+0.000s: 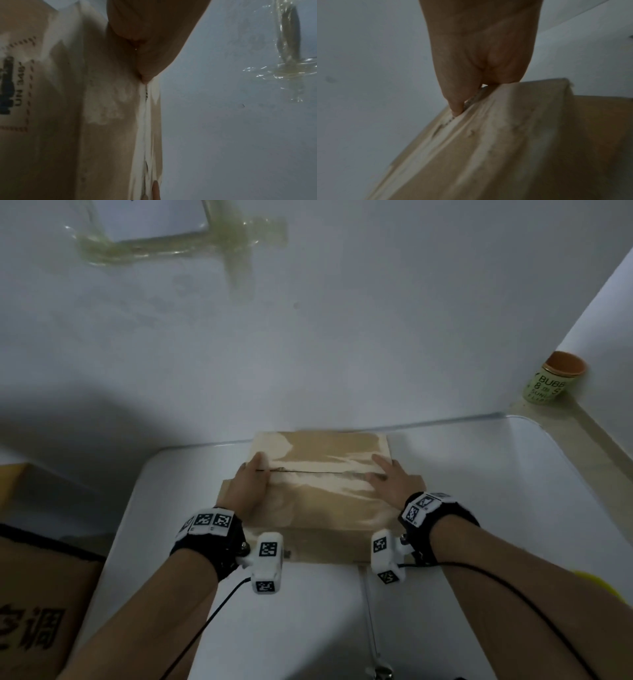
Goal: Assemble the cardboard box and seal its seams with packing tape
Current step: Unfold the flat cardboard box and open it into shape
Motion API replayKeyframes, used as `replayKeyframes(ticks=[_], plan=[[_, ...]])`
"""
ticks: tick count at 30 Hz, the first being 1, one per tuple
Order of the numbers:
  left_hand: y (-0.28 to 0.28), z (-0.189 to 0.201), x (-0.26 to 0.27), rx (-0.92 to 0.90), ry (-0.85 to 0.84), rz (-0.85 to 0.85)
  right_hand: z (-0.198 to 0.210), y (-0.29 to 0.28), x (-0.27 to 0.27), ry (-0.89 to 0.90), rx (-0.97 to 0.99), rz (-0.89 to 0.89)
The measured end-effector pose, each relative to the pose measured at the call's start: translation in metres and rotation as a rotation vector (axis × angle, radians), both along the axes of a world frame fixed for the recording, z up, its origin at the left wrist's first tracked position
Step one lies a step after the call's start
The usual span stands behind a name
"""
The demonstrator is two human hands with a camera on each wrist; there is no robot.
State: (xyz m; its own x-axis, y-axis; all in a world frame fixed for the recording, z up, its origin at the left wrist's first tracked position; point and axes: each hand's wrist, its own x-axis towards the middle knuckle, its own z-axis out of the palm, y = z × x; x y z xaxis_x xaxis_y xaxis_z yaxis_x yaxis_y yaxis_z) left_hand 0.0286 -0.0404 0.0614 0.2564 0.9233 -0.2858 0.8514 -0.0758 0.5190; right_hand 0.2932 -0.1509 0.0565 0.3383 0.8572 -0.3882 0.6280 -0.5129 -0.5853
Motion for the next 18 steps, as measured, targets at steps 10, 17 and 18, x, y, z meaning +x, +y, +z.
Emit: replayKeyframes(ticks=[10, 17, 18], plan=[[-0.017, -0.041, 0.045, -0.128, -0.212, 0.031, -0.03, -0.004, 0.034, -0.074, 0.072, -0.133], [-0.003, -0.069, 0.073, 0.084, 0.003, -0.05, -0.044, -0.008, 0.039, -0.32, -0.026, -0.145], [-0.004, -0.069, 0.074, 0.101, 0.047, -0.045, -0.047, -0.007, 0.038, -0.327, -0.013, -0.155]])
